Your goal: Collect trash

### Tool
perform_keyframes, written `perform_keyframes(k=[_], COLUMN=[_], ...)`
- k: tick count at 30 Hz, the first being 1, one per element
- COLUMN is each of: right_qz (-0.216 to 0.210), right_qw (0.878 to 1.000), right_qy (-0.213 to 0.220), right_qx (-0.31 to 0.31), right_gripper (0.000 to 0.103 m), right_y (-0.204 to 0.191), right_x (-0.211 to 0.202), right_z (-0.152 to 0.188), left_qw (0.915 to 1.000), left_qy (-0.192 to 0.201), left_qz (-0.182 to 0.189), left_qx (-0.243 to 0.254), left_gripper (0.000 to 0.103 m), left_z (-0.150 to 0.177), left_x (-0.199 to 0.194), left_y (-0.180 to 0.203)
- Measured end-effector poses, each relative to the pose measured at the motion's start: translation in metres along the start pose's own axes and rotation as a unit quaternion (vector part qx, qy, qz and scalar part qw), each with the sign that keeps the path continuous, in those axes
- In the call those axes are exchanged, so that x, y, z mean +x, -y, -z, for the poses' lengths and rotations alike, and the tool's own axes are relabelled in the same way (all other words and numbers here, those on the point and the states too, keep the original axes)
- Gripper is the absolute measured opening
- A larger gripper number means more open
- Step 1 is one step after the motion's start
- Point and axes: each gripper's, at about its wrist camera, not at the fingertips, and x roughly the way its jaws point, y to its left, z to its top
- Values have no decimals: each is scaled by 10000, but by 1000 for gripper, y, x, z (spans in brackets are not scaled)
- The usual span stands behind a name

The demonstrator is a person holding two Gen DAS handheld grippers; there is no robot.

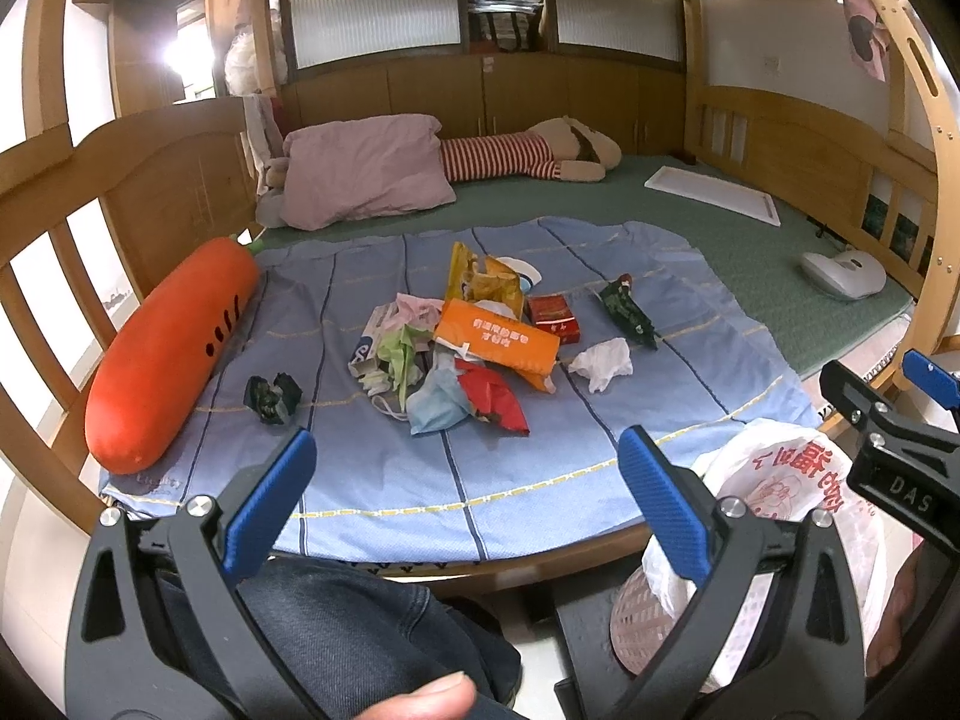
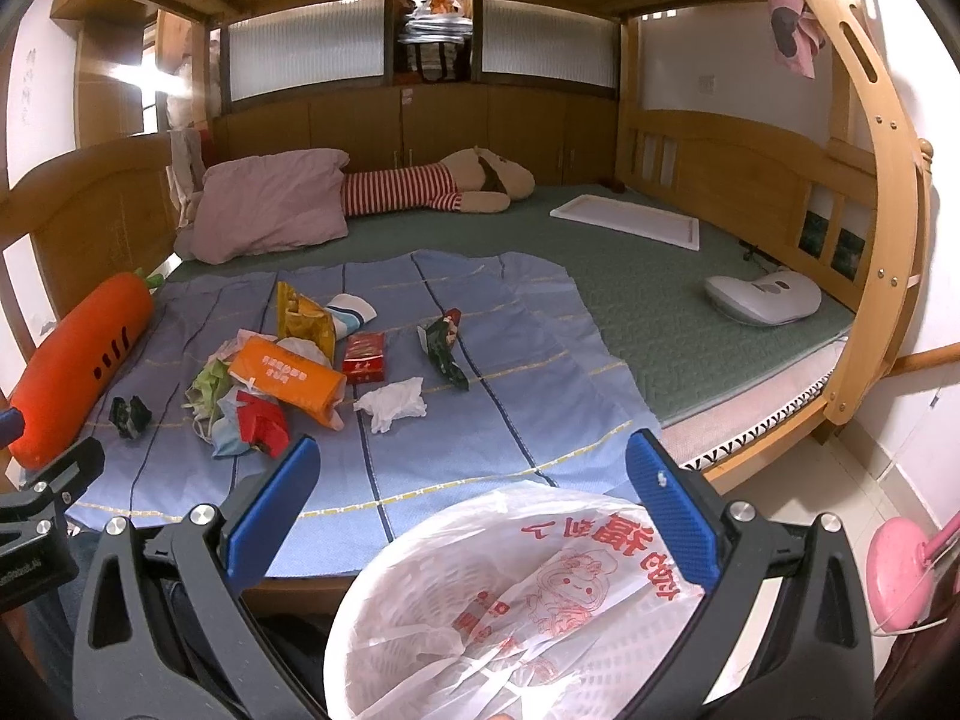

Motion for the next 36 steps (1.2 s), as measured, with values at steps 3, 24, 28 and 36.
perform_keyframes(k=[3,24,28,36], right_qz=[122,-517,-499,-964], right_qw=[9999,9893,9878,9754], right_qy=[-35,-1352,-1458,-1977], right_qx=[-95,200,-199,153], right_gripper=[100,93,86,86], right_y=[-5,-48,-86,-169], right_x=[5,89,104,206], right_z=[-2,-20,-28,-53], left_qw=[10000,9636,9473,9199], left_qy=[-85,-1820,-2043,-2748], left_qz=[11,23,-42,-65], left_qx=[-1,-1959,-2467,-2797], left_gripper=[100,58,83,90], left_z=[2,-38,-18,4], left_x=[8,252,290,325], left_y=[-2,-253,-296,-295])
